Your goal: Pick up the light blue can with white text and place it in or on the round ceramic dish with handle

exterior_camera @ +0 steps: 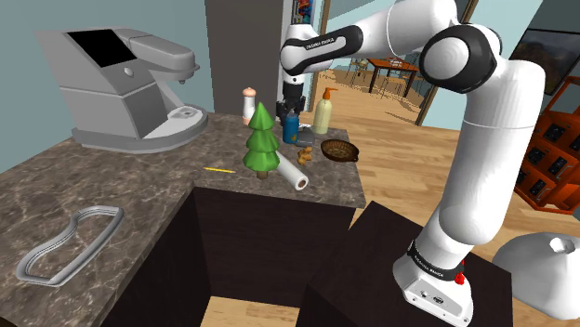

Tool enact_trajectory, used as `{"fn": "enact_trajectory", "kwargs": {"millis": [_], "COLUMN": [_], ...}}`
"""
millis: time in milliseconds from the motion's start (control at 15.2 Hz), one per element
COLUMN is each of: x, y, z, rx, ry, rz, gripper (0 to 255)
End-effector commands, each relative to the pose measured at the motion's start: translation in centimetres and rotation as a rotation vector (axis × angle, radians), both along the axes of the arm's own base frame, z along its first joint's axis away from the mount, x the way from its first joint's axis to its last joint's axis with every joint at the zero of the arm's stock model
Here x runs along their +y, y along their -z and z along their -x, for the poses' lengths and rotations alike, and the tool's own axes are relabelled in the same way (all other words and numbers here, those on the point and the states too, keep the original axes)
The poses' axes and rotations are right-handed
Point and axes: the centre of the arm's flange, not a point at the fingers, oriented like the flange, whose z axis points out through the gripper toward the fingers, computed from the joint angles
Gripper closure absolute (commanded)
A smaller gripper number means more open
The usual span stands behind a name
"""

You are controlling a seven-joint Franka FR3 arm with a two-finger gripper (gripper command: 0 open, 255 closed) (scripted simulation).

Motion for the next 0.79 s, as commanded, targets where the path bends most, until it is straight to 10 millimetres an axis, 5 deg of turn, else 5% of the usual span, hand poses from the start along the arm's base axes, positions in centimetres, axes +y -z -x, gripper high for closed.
{"fn": "enact_trajectory", "kwargs": {"millis": [0,396,726], "x": [0.0,0.0,-5.0], "y": [-1.0,-4.1,-4.8], "z": [0.0,0.0,4.2], "rx": [0.0,0.0,0.0], "ry": [0.0,0.0,0.0], "rz": [0.0,0.0,0.0], "gripper": [255,255,255]}}
